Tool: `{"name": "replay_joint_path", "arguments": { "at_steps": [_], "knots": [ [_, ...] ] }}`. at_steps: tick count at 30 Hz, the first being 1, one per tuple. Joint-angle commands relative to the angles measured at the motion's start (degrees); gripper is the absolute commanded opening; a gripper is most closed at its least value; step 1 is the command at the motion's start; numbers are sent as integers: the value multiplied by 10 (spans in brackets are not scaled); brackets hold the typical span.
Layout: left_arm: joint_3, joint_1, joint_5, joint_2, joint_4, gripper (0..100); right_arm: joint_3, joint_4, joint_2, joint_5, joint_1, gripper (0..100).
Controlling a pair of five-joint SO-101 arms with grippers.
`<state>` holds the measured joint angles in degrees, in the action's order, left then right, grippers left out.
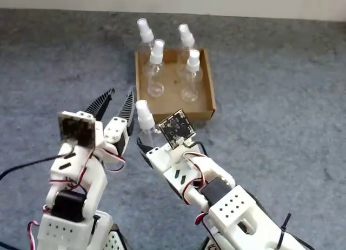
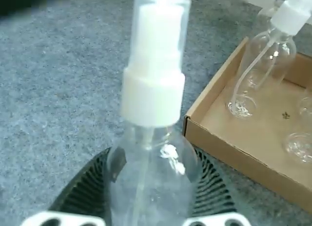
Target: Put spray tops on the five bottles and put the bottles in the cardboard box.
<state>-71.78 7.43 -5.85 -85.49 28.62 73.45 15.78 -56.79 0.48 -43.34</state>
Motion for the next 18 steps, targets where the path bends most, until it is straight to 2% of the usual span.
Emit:
{"name": "replay_joint_path", "arguments": {
  "at_steps": [1, 6, 11, 18],
  "knots": [
    [29, 18, 4, 10, -13, 113, -7, -15, -14, -5, 4, 4],
    [26, 36, 10, 10, -10, 113, -7, -15, -14, -5, 4, 4],
    [11, 39, 55, 9, 3, 110, -7, -15, -14, -5, 4, 4],
    [22, -49, 50, -29, 3, 108, -6, -15, -14, -5, 4, 4]
  ]
}}
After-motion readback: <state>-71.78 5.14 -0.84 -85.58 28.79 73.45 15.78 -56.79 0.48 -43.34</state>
